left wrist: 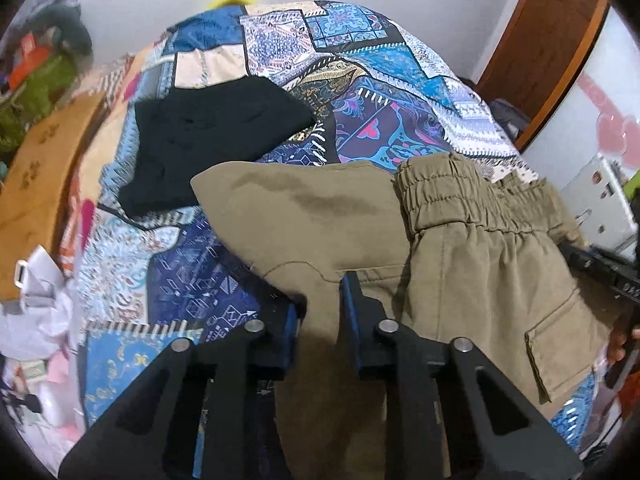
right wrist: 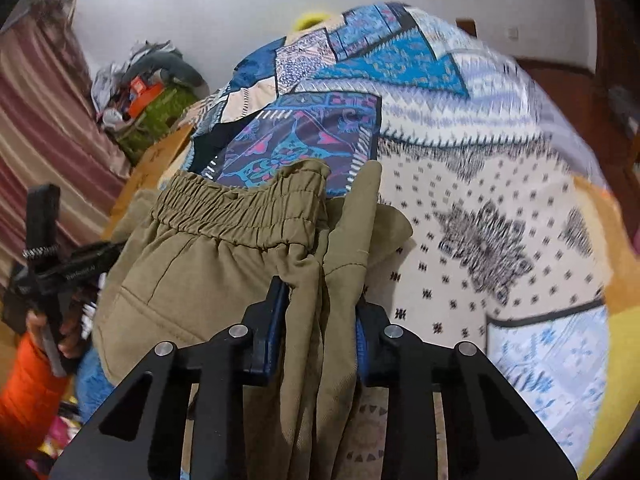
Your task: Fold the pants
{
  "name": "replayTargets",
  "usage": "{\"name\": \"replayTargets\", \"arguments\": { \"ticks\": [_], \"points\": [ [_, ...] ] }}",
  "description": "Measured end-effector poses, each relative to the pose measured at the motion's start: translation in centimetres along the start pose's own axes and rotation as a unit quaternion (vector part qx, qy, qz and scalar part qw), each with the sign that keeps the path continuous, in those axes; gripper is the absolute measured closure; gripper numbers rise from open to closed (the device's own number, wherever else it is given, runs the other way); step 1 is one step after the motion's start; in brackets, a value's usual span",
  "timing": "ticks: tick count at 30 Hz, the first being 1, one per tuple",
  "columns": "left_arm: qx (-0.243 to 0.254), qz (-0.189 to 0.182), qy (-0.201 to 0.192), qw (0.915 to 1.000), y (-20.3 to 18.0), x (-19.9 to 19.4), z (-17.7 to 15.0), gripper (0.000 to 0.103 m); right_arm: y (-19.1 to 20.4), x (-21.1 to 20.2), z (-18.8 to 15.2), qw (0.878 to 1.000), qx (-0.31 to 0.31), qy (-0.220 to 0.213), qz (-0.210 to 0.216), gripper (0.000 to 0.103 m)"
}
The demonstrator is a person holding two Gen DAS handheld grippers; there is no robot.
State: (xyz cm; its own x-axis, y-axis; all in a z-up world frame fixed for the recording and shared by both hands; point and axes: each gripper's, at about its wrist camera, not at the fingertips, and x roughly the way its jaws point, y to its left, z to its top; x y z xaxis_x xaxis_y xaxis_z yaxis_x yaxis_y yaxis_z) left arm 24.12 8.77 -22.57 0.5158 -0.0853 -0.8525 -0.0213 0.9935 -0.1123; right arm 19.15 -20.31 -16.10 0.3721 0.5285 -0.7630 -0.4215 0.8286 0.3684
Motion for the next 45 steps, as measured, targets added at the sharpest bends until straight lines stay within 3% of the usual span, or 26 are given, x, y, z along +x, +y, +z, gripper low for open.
{"name": "replayTargets", "arguments": {
  "ticks": [4, 7, 14, 23, 27, 34, 45],
  "points": [
    [0.016, 0.025, -0.008, 0.9995, -0.6, -0.7, 0.1, 0.093, 1.0, -0.4, 0.5, 1.000, -0.025, 0.005, -0.017, 0.082],
    [0.012, 0.019, -0.021, 0.9995, -0.2, -1.9, 0.4, 0.097, 1.4, -1.1, 1.0, 0.999, -0.031, -0.001, -0.016, 0.085],
    [0.020, 0.010, -0.055, 0.9982, -0.5, -5.1, 1.4, 0.099, 2.8, -2.1, 2.2, 0.999, -0.042, -0.015, -0.018, 0.088],
    [0.047, 0.057, -0.120, 0.9901, -0.6, -9.1, 3.2, 0.099, 5.8, -2.9, 6.0, 0.997, -0.070, -0.046, 0.001, 0.088],
    [0.039, 0.070, -0.145, 0.9861, 1.0, -10.9, 4.9, 0.099, 7.6, -3.1, 8.5, 0.994, -0.091, -0.066, 0.005, 0.089],
    [0.016, 0.104, -0.155, 0.9823, 5.5, -11.8, 9.5, 0.099, 11.0, -1.4, 13.1, 0.989, -0.118, -0.091, 0.019, 0.089],
    [-0.012, 0.135, -0.133, 0.9818, 13.2, -8.5, 15.1, 0.099, 14.3, 6.7, 19.6, 0.987, -0.136, -0.086, 0.028, 0.089]
  ]
}}
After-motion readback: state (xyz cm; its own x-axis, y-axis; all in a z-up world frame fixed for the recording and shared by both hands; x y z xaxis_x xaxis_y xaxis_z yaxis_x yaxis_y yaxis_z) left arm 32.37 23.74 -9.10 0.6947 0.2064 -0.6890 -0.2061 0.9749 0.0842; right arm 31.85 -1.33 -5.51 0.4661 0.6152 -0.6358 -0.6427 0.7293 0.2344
